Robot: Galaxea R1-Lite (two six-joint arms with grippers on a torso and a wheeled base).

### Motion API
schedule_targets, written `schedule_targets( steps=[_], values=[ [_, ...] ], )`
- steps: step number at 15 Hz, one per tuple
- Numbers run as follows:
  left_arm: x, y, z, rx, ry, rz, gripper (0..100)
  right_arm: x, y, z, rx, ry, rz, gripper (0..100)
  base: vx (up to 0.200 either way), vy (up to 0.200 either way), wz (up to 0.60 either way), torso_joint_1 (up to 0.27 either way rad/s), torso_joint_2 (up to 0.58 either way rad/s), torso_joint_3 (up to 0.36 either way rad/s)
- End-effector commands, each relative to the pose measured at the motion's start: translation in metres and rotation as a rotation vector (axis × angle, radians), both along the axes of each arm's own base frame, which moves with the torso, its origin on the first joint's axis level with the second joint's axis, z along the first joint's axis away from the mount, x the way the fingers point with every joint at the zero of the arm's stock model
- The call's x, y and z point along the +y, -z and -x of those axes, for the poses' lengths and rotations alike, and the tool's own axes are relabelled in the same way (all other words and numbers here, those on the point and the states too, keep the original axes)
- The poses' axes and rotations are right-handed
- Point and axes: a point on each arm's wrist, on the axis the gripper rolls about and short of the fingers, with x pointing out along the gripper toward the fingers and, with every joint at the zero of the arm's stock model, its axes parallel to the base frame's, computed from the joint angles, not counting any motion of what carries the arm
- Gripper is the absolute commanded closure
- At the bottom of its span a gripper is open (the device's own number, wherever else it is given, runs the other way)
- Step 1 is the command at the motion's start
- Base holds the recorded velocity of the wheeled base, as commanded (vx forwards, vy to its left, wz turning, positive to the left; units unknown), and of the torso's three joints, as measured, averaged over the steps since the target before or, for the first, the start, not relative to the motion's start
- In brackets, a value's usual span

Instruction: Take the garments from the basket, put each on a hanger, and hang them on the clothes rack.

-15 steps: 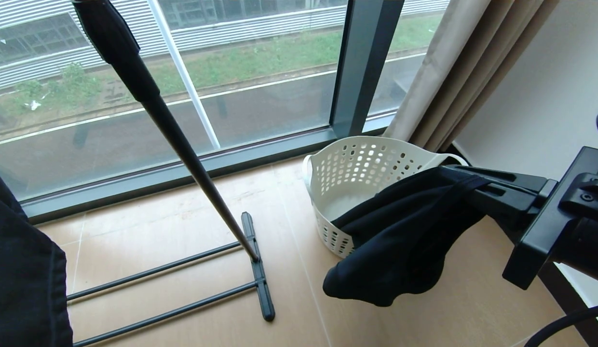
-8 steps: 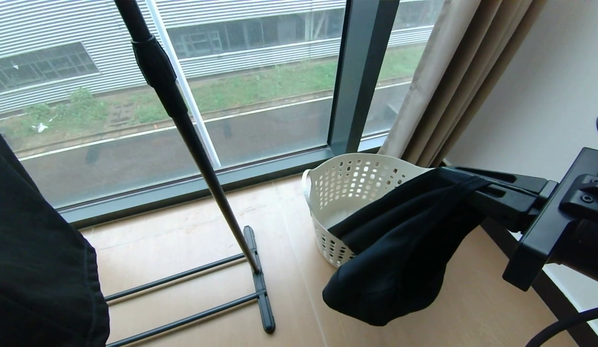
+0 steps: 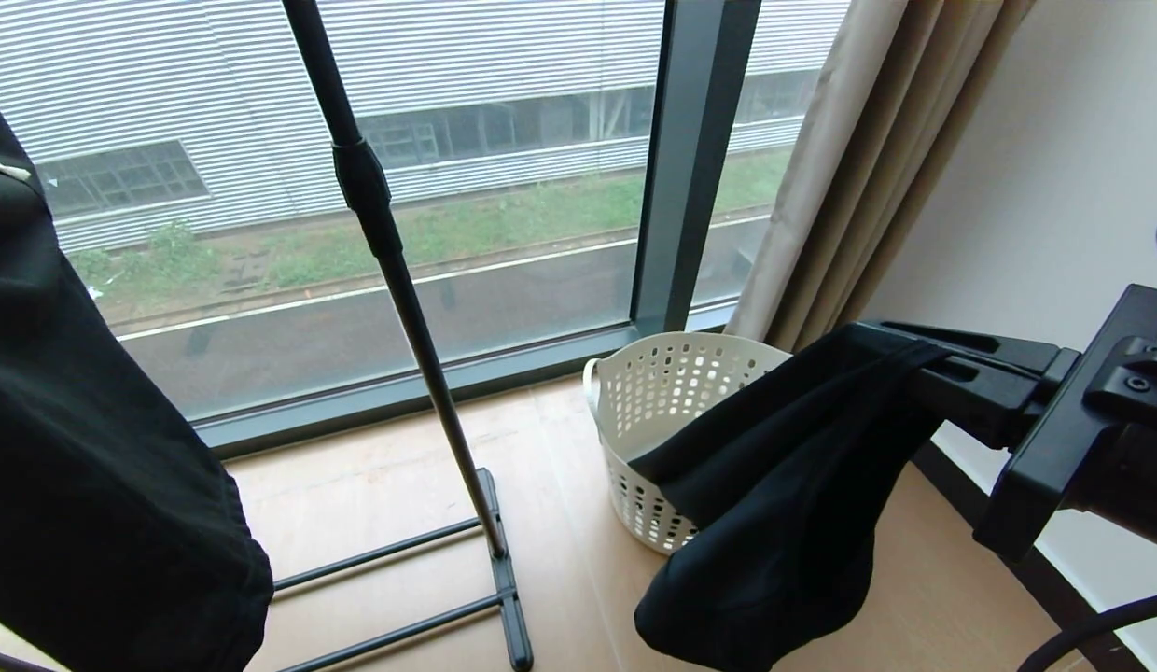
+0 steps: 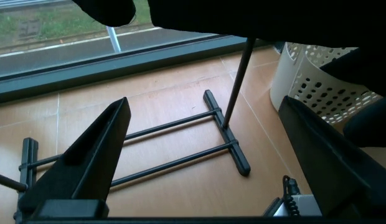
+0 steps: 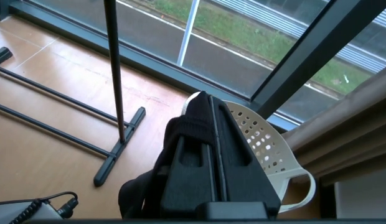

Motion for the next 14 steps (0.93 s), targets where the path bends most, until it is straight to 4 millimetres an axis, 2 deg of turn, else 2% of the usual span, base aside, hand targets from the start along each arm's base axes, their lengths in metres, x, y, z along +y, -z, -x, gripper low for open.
schedule_targets(
  steps=[1, 6, 10, 14],
  values=[
    [0.0, 0.0, -0.0001, 0.001, 0.0, 0.001, 0, 0.0003, 0.0003, -0.0001, 0.001, -0.001, 0.001, 100, 0.0, 0.0, 0.0, 0.007, 0.0, 0.198],
    [0.0, 0.0, -0.0001, 0.001, 0.0, 0.001, 0, 0.0006, -0.0001, -0.0004, 0.001, -0.001, 0.001, 100, 0.0, 0.0, 0.0, 0.025, -0.08, 0.146],
    [0.0, 0.0, -0.0001, 0.001, 0.0, 0.001, 0, 0.0006, 0.0003, -0.0003, 0.001, -0.001, 0.002, 100, 0.0, 0.0, 0.0, 0.076, -0.36, -0.217],
    [0.0, 0.0, -0.0001, 0.001, 0.0, 0.001, 0, 0.0006, 0.0008, -0.0003, 0.002, -0.001, 0.004, 100, 0.0, 0.0, 0.0, 0.185, -0.48, -0.281]
  ],
)
